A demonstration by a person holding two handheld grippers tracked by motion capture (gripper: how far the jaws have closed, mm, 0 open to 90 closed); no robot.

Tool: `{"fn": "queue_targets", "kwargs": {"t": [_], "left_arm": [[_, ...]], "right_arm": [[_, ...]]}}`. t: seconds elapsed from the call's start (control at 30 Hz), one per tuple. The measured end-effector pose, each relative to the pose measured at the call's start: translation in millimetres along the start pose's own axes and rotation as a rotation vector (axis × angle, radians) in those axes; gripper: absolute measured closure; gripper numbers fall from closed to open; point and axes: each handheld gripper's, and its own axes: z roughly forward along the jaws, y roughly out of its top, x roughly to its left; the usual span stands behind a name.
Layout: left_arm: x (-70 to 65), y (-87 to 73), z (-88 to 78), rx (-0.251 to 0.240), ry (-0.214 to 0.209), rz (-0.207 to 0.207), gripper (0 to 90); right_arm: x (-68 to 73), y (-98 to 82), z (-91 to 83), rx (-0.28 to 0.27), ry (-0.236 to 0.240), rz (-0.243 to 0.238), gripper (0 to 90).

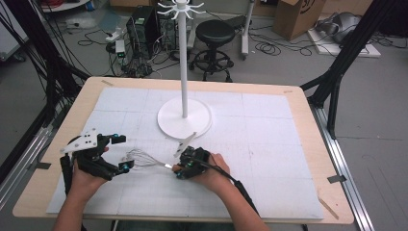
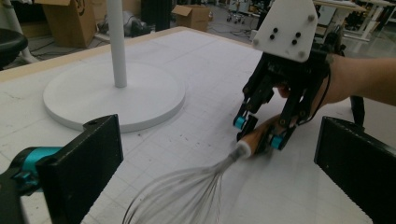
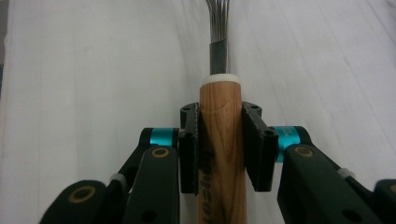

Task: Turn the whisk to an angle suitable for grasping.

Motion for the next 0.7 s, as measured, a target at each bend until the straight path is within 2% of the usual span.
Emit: {"fn": "queue_targets", "kwargs": {"t": [0.17,0.27,0.3,0.33,0.4,0.43,0.47,0.6,0.7], "left_arm": [[-2.2,1.5,-0.8,0.003,-0.001,0.001,1.8],[-2.9,1.1,-0.6,0.006,-0.005,0.004,1.8],[-3.1,1.1,-0.7,0.007,-0.005,0.004,1.8],[-2.9,1.2,-0.9,0.004,-0.005,0.003,1.8],[-2.4,1.3,-0.9,0.001,-0.002,0.005,1.8],[-2.2,1.1,-0.9,0.001,-0.002,0.001,1.8],[-2.4,0.6,-0.2,0.008,-0.005,0.001,1.8],[-4.0,-1.0,1.0,0.012,-0.013,-0.002,1.8],[-4.6,-1.2,1.8,0.013,-0.012,-0.004,1.8]], "right_arm": [[5.5,27.5,17.4,0.005,0.019,-0.055,70.2],[7.2,32.1,23.7,0.014,0.023,-0.063,69.2],[7.5,31.3,24.1,0.011,0.023,-0.052,68.0],[6.3,30.7,23.4,0.005,0.027,-0.049,61.8],[6.3,28.6,20.2,0.004,-0.006,-0.026,48.1],[6.3,28.6,20.2,0.004,-0.006,-0.026,48.1],[5.5,25.0,13.4,-0.02,-0.006,0.007,46.1],[4.4,12.5,-7.3,-0.062,-0.003,0.03,43.4],[2.6,2.1,-24.1,-0.092,-0.021,0.066,40.6]]}}
